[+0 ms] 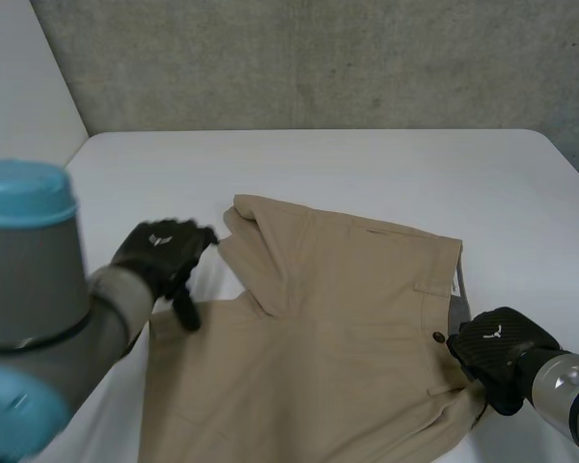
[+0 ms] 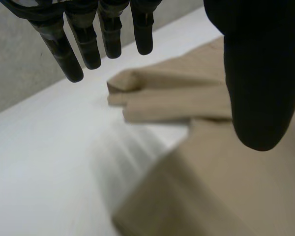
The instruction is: Fold the shorts.
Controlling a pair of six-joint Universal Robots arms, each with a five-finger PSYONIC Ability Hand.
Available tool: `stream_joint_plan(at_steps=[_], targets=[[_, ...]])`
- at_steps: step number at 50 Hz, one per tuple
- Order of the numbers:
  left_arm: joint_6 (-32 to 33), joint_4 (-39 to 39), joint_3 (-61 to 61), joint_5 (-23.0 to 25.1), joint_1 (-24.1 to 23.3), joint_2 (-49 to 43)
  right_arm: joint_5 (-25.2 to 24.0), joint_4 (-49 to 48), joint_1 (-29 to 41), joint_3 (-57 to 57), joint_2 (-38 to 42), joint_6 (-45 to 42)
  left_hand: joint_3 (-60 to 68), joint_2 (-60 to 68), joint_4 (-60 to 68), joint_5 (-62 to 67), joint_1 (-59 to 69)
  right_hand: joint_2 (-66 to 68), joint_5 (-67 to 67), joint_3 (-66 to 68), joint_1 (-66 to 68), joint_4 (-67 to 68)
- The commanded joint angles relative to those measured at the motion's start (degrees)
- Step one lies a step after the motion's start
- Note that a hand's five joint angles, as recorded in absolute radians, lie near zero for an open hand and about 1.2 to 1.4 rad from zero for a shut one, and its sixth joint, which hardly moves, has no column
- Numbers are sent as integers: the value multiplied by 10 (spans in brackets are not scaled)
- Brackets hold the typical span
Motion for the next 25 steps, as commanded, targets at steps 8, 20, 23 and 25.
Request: stream_joint_plan(at_steps=[8,20,23,25], targets=[[98,36,274,33,25,-301,1,-33,13,5,7,27,97,99,99,103,92,124,138,120,233,117],[114,45,305,38,29,-336,1,-42,10,6,7,27,317,318,319,323,312,124,138,120,233,117],[112,54,307,47,29,-337,2,-44,10,7,7,27,399,401,401,406,394,124,138,120,233,117],[112,61,306,59,29,-338,2,-44,10,8,7,27,472,474,474,478,467,124,138,120,233,117]])
